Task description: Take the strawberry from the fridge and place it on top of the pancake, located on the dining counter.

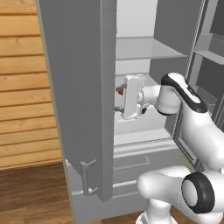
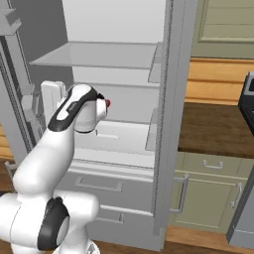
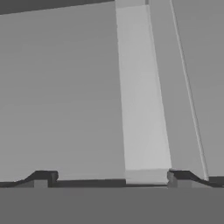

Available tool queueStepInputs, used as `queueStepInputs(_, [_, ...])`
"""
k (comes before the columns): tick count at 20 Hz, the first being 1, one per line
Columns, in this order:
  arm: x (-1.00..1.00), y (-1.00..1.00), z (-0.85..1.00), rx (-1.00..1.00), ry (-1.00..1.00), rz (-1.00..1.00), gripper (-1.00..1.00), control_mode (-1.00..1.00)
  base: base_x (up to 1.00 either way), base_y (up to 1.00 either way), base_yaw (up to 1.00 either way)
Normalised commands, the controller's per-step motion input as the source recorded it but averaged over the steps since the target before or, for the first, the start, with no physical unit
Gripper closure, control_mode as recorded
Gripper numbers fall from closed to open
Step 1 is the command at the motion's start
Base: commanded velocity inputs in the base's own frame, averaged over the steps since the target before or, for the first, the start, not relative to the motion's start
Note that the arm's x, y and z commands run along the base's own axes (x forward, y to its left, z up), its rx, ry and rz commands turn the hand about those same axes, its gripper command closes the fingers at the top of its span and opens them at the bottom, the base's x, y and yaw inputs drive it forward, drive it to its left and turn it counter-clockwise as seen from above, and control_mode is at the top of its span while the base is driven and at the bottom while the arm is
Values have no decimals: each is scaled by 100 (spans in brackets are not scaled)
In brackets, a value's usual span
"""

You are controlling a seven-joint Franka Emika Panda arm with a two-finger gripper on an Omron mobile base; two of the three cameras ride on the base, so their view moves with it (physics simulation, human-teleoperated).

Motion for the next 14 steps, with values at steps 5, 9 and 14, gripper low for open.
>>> queueStepInputs(5, [-23, 70, 0, 0, 10, -21, -100, -100, 0, 0, 0])
queueStepInputs(9, [-20, 71, 0, -1, 7, -19, -100, -100, 0, 0, 0])
queueStepInputs(14, [-21, 61, 0, 0, 7, -17, -100, -100, 0, 0, 0])
